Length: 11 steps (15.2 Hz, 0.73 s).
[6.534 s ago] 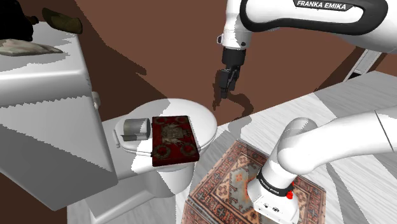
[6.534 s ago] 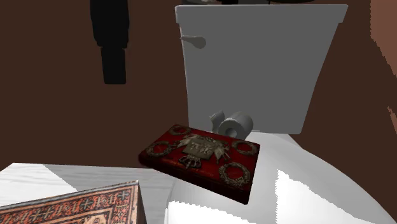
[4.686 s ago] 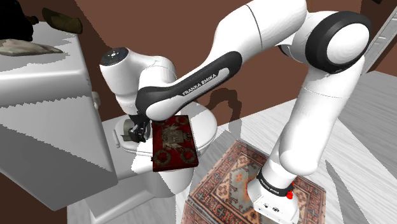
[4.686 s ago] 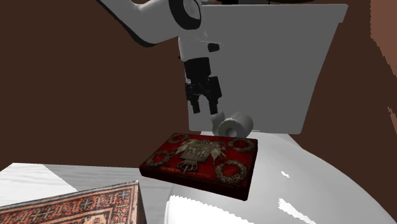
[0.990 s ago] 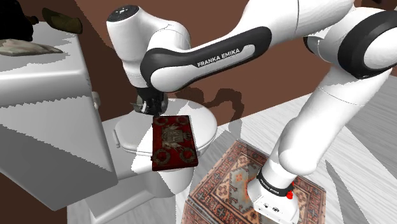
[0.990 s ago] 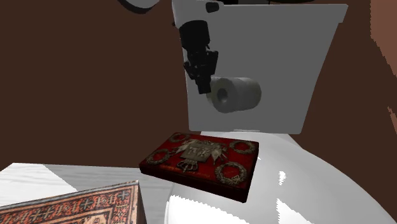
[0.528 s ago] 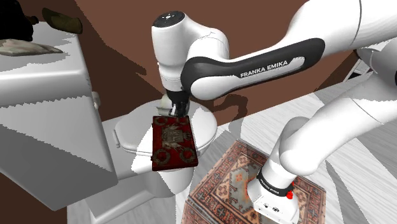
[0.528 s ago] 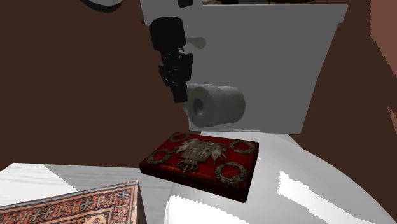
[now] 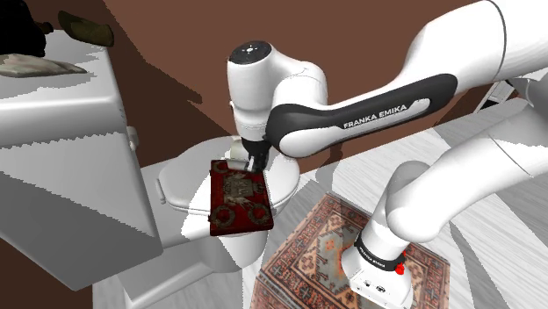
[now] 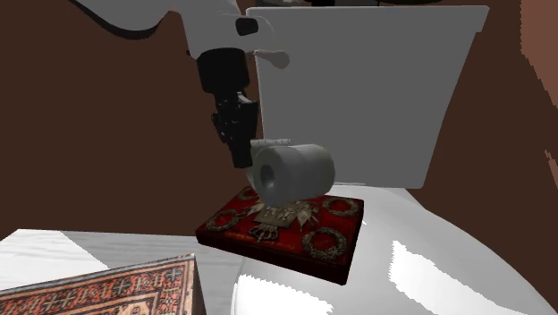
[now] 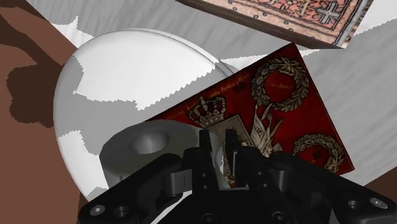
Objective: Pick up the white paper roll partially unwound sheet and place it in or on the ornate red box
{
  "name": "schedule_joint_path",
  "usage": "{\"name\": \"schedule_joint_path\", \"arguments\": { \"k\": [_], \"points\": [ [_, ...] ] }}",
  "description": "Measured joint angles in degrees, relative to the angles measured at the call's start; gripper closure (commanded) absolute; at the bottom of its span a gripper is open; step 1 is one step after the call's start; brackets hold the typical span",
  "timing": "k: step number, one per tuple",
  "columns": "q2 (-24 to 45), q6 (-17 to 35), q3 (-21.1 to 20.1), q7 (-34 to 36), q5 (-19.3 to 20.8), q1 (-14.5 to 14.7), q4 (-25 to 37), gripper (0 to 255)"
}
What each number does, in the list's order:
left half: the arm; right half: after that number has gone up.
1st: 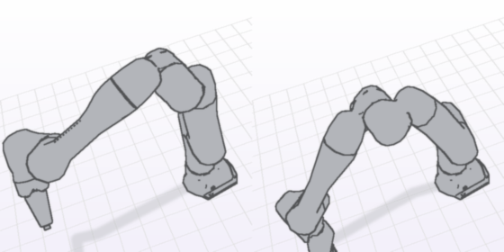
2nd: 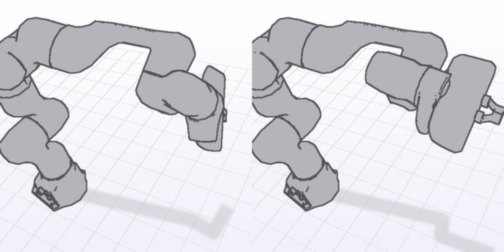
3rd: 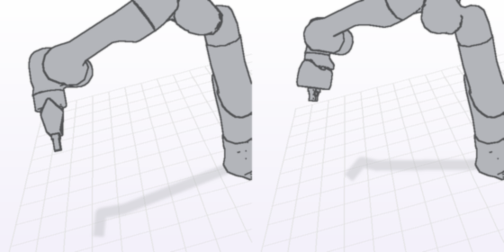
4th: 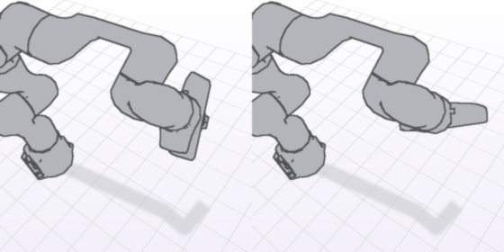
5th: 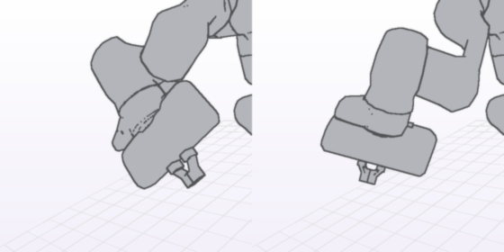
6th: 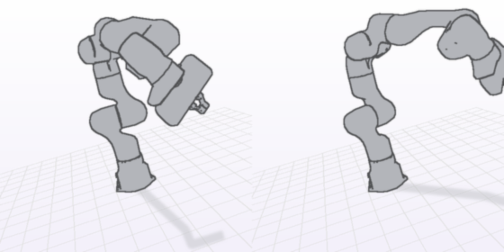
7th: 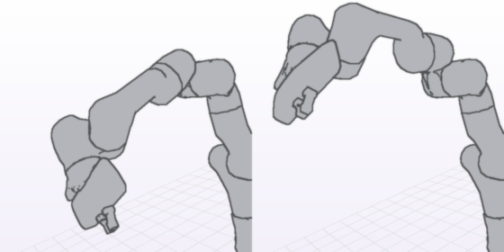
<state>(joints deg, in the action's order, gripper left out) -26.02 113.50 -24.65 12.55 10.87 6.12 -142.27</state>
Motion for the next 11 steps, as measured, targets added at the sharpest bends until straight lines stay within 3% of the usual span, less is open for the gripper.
{"name": "schedule_joint_path", "arguments": {
  "k": [11],
  "points": [
    [3.31, 6.82, -1.37, 3.04, 1.54, -0.69, -3.91, 255]
  ]
}}
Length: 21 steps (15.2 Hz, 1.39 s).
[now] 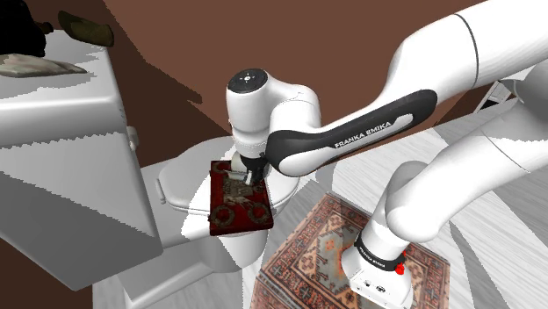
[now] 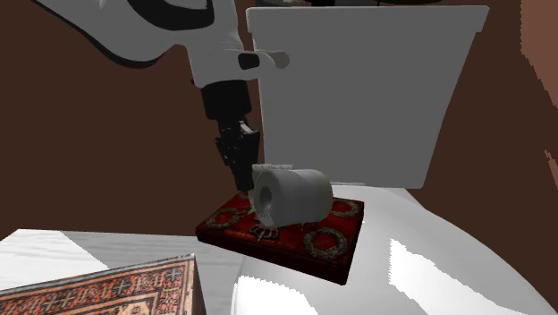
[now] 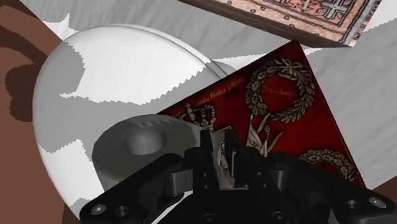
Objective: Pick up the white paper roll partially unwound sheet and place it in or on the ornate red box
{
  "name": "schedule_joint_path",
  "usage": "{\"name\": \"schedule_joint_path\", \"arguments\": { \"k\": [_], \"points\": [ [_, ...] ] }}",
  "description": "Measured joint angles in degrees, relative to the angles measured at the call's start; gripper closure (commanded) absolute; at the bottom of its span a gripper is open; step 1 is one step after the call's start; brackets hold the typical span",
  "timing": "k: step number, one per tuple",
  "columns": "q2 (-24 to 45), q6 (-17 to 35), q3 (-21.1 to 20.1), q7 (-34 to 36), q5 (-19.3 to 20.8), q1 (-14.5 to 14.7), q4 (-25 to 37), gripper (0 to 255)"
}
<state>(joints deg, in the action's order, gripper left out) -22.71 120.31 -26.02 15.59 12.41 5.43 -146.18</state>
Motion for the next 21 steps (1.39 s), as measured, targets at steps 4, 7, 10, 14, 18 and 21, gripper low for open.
{"name": "schedule_joint_path", "arguments": {
  "k": [4, 7, 10, 14, 18, 21],
  "points": [
    [0.07, 0.08, -0.05, 0.05, 0.02, -0.05, 0.00, 255],
    [0.19, 0.11, -0.01, 0.06, 0.09, -0.15, -0.01, 0],
    [0.20, 0.12, 0.01, 0.05, 0.11, -0.17, -0.03, 0],
    [-1.54, -3.93, 0.07, -0.88, -1.17, 0.65, 2.47, 0],
    [-2.34, -7.43, -0.19, -1.21, -2.02, 1.23, 5.10, 0],
    [-2.37, -7.63, -0.23, -1.21, -2.08, 1.27, 5.23, 0]
  ]
}}
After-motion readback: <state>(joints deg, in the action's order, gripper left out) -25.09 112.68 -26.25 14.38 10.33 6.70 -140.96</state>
